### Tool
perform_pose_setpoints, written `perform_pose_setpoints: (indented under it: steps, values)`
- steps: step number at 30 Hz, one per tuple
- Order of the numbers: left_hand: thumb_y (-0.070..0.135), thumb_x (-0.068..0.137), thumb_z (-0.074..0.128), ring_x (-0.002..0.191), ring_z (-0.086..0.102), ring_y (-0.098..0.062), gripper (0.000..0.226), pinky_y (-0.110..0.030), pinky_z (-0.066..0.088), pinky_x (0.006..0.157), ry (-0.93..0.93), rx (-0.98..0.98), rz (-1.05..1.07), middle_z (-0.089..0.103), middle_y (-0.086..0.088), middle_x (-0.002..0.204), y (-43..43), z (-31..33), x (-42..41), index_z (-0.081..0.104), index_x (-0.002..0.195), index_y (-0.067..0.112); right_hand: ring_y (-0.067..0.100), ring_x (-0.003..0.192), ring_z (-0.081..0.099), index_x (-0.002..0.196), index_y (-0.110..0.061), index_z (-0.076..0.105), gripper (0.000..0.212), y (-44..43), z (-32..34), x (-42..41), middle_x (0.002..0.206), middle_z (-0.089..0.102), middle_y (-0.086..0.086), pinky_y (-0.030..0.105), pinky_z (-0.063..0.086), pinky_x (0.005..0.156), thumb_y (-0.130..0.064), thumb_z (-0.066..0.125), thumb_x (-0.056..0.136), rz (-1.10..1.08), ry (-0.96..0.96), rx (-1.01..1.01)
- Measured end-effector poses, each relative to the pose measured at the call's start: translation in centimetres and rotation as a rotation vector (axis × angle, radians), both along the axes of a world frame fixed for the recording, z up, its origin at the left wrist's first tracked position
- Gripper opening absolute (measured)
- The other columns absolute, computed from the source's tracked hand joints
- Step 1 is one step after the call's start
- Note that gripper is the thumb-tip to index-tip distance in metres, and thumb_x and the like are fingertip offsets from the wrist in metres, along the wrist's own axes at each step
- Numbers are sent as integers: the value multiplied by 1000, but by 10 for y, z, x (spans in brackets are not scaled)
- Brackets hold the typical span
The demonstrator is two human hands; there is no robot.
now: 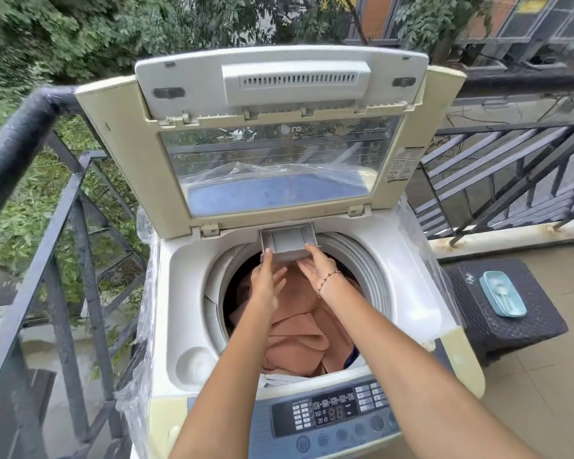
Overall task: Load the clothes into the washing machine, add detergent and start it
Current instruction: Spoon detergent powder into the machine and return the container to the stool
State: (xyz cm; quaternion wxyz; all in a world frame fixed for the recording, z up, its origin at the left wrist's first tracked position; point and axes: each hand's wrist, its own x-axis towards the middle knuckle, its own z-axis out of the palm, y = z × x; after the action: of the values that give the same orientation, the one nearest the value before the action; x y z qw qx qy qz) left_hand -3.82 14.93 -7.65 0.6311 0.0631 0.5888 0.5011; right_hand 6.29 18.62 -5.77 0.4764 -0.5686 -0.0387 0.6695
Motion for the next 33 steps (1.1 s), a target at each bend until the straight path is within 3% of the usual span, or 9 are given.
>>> perform_pose_setpoints:
  steps: [5,9,13,15,17,19,24,28,33]
  values:
    - [44,93,54,99,62,-20,59,-39,47,95,0,4,-17,53,-7,134,-3,4,-1,41,138,9,30,120,54,122,7,51,37,-3,2,0,129,54,26,35,44,103,-4,61,88,4,-12,6]
    - [43,90,59,99,63,-22,50,-41,53,79,-35,-23,-74,61,-7,117,-9,5,-3,49,127,11,28,122,53,111,2,56,26,-5,5,5,122,58,24,33,43,104,-2,64,86,24,-42,24]
    - [38,93,57,84,65,-18,33,-37,52,73,-55,-47,-147,65,-7,103,-19,2,0,55,111,11,15,97,58,89,-1,62,21,-3,-3,13,105,61,10,33,49,97,-17,73,80,38,-237,19]
    - [36,95,52,78,63,-17,27,-33,50,72,-34,-60,-162,66,-4,93,-21,3,5,57,104,11,13,88,58,98,-11,62,31,-3,-1,17,98,59,3,32,49,83,-32,72,77,101,-511,13]
    - [33,97,48,71,60,-16,26,-30,49,68,4,-59,-174,65,-3,86,-20,8,13,58,102,9,24,103,58,120,-10,53,42,-5,6,23,114,60,7,27,40,84,-27,65,84,140,-762,51]
    - [30,98,47,65,58,-14,25,-27,48,63,38,-45,-194,64,-2,82,-17,14,23,59,100,8,26,106,59,125,-5,47,42,-6,12,32,121,60,9,25,39,83,-18,60,87,157,-902,133]
    - [28,98,47,46,58,-6,23,-21,46,52,74,57,-239,65,-2,76,-2,36,63,61,87,13,25,96,64,114,-3,55,29,-5,31,57,110,65,13,33,48,90,-8,57,86,173,-1025,356]
    - [29,98,45,54,57,-8,23,-19,48,54,110,150,-281,65,-1,76,10,54,106,61,95,13,22,95,63,107,-5,61,23,-1,48,94,104,67,11,35,51,91,-7,55,86,172,-1103,481]
    - [20,99,42,53,56,-9,19,-19,44,53,137,278,-423,61,-2,74,17,73,174,57,89,13,20,97,61,114,-3,59,30,7,60,172,106,66,12,23,49,88,0,51,86,110,-1114,573]
